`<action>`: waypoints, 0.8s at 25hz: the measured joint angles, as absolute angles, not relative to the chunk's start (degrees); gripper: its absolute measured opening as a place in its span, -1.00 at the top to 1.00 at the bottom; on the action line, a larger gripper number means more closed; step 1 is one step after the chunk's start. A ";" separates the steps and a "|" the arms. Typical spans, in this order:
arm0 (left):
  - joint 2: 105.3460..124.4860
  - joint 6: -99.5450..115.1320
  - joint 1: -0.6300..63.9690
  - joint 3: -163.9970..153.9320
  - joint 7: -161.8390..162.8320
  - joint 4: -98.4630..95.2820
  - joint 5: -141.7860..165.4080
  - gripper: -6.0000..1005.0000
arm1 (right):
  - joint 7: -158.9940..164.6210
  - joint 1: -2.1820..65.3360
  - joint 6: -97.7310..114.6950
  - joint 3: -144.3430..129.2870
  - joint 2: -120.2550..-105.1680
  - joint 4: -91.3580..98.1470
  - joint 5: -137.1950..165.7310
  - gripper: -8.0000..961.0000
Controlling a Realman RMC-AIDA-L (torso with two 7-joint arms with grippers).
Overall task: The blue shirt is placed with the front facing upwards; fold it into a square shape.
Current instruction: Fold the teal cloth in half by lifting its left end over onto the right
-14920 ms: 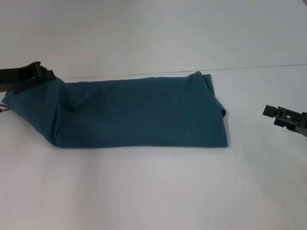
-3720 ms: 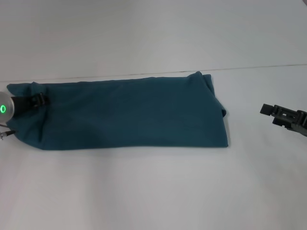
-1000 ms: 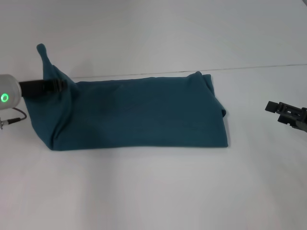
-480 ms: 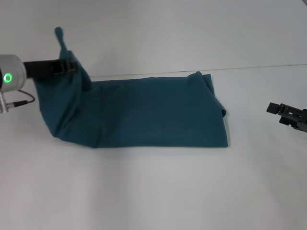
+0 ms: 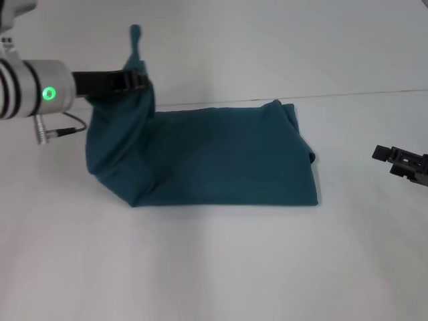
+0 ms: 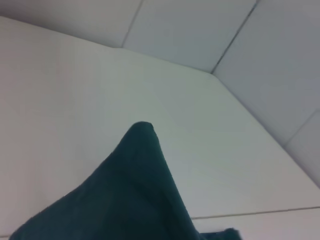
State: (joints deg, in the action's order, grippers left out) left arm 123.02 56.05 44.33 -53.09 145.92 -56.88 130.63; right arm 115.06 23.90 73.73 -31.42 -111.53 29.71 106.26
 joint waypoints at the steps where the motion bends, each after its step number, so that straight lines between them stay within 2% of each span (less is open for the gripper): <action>1: 123.25 55.94 44.67 -53.26 146.26 -56.89 130.65 0.90 | 115.06 23.90 73.73 -31.46 -111.53 29.71 106.26 -0.98; 7: 123.87 55.65 46.24 -54.55 148.34 -56.90 130.70 0.90 | 115.05 23.91 73.74 -31.64 -111.53 29.71 106.26 -0.98; 20: 123.46 57.45 46.79 -56.01 153.84 -62.92 130.70 0.88 | 115.05 23.91 73.93 -31.64 -111.47 29.83 106.26 -0.98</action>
State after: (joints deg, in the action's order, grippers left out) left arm 123.46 57.45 46.79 -56.01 153.84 -62.92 130.70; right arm 115.05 23.91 73.93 -31.64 -111.47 29.83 106.26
